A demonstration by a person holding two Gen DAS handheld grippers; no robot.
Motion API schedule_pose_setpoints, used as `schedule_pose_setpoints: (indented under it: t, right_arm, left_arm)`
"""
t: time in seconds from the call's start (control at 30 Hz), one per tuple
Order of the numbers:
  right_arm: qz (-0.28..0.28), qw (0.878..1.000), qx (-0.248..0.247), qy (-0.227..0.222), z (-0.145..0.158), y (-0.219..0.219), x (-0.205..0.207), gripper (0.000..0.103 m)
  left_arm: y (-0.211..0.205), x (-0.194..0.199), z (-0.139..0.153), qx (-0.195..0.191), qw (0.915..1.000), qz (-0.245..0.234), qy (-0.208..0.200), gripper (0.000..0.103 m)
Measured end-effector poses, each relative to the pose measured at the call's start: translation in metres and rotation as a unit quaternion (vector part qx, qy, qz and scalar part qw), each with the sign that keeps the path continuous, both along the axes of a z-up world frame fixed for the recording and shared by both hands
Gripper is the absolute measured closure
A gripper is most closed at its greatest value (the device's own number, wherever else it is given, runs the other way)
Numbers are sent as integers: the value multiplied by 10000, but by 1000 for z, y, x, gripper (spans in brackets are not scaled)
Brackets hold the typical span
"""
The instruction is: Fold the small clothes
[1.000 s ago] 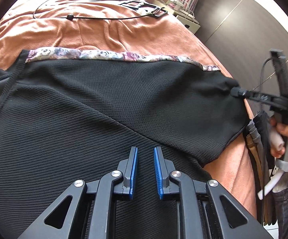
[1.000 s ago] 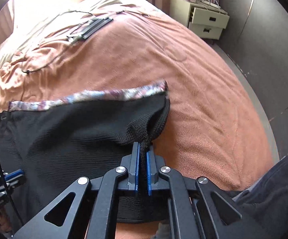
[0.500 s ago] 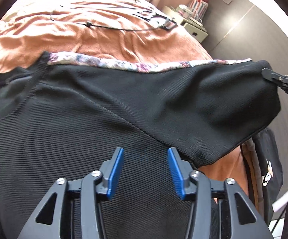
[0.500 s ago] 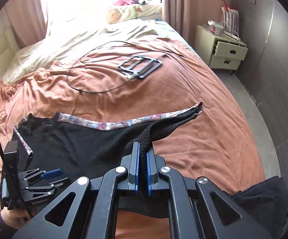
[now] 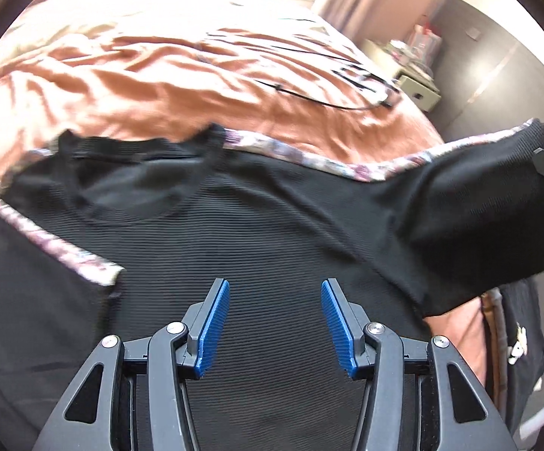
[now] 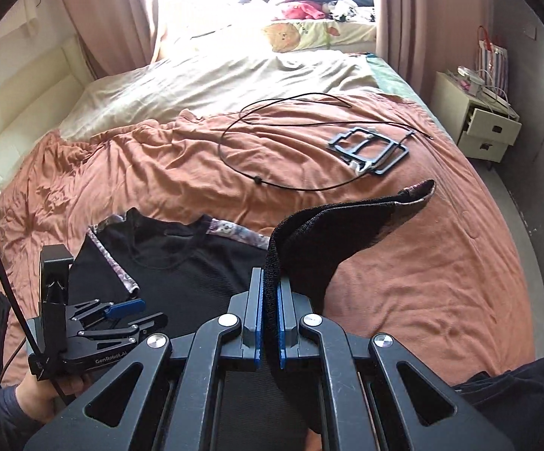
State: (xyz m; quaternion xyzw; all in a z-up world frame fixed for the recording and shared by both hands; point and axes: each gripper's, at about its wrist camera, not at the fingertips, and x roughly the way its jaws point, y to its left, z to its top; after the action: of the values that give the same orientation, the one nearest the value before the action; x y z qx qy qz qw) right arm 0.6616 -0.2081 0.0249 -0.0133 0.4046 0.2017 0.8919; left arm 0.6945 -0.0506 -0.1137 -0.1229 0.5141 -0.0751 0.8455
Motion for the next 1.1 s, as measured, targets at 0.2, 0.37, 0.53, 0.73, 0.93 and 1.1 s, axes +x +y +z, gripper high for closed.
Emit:
schedule_pose_setpoints:
  t: [0.2, 0.37, 0.53, 0.73, 0.93, 1.1]
  right_arm:
    - [442, 9990, -3, 80, -13, 45, 8, 101]
    - [862, 9962, 44, 149, -28, 71, 10, 99]
    - [842, 9963, 99, 144, -34, 66, 16, 27]
    - [409, 9988, 71, 243, -51, 26, 33, 24]
    - [36, 9989, -48, 463, -84, -1, 44, 24]
    - [-158, 9974, -51, 707, -110, -14, 40, 35]
  left_arm:
    - [38, -11, 6, 77, 9992, 389, 33, 50]
    - [68, -18, 1, 155, 9974, 699, 122, 50]
    - [85, -18, -4, 279, 9961, 819, 176, 50]
    - [81, -12, -8, 229, 9968, 756, 146, 50]
    - [51, -7, -16, 249, 9992, 310, 82, 50]
    - [17, -9, -23, 346, 9989, -300, 44, 50]
